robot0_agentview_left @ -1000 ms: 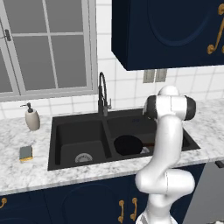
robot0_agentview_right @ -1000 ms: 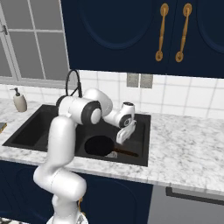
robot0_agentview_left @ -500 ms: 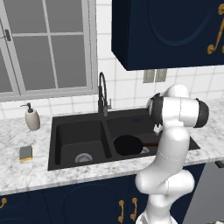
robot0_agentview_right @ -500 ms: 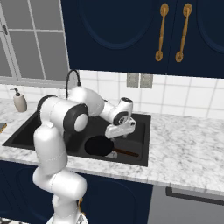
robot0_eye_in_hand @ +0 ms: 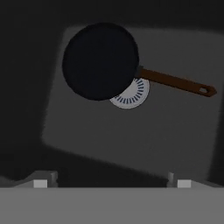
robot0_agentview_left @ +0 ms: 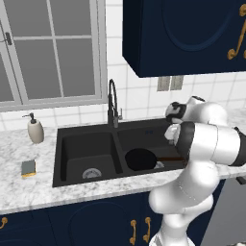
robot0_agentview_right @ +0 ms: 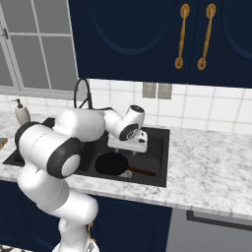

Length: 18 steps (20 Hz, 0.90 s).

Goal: Pick the pan and sponge and place them into the sink. Then turn on the water.

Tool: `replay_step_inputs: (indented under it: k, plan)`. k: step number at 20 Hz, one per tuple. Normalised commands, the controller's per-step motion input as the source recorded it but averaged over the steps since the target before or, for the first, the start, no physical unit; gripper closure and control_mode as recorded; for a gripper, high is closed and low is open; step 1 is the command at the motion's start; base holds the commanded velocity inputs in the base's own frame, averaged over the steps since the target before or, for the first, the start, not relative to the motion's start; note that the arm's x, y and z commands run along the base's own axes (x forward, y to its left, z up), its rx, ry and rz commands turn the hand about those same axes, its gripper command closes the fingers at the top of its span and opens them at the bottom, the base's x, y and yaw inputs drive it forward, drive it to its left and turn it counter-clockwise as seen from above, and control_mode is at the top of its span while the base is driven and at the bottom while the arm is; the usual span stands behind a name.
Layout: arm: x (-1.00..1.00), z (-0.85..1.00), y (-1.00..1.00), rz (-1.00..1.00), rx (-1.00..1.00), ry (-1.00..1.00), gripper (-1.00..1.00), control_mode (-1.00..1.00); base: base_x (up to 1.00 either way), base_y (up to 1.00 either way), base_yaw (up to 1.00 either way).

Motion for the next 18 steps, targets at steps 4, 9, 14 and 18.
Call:
replay_step_inputs:
  k: [4,9,14,18]
  plan:
    - [-0.02,0.08,0.22,-0.15,-0.06,0.08,-1.0,-1.0,0.0,0.0,0.0]
    - [-0.06,0.0,0.11,-0.01,0.01,0.0,-1.0,-1.0,0.0,0.0,0.0]
    - [-0.23,0.19,0.8,0.0,0.01,-0.01,-1.0,-1.0,0.0,0.0,0.0]
    - [-0.27,0.45,0.99,0.06,0.0,0.02,-1.0,-1.0,0.0,0.0,0.0]
